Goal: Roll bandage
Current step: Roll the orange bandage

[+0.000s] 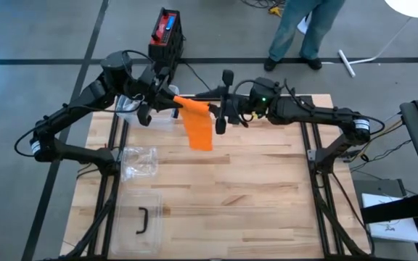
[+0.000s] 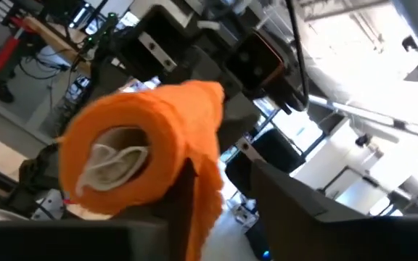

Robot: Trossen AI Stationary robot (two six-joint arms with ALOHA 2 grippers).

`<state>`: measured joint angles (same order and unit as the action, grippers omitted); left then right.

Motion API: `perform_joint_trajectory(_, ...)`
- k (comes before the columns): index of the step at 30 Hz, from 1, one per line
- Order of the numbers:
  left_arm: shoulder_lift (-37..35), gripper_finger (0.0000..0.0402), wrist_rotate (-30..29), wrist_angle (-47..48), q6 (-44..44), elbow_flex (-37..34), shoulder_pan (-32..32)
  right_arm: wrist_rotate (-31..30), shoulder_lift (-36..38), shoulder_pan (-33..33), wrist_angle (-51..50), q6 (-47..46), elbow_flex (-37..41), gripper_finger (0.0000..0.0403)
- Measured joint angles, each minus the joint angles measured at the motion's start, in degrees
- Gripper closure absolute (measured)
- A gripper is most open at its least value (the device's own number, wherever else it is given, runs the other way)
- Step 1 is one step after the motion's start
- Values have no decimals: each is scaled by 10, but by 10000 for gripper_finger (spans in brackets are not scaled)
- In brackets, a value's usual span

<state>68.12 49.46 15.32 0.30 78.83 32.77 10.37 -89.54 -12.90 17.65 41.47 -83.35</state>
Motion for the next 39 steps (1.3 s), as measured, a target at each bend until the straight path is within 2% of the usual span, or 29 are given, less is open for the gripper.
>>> perform_joint_trajectory(7,-1,369,-3,1,-13,0,0,-4,8,18,-4,72,0,380)
perform_joint_trajectory(9,-1,368,-5,3,-17,-1,1,-18,14,24,-5,86,0,397)
perform_joint_trajectory(16,-1,369,-45,28,-18,-3,3,-62,48,32,-19,74,1,401)
perform_joint_trajectory(20,0,367,-46,32,-8,-6,3,-94,64,32,-45,72,2,402)
perform_joint_trajectory(25,-2,368,-39,50,-2,-8,4,-169,72,31,-50,93,-2,403)
perform_joint_trajectory(34,-12,367,-36,50,0,-8,4,-170,76,31,-157,83,0,396)
perform_joint_trajectory(39,-24,365,-35,45,-4,-7,3,-145,94,32,-213,13,0,333)
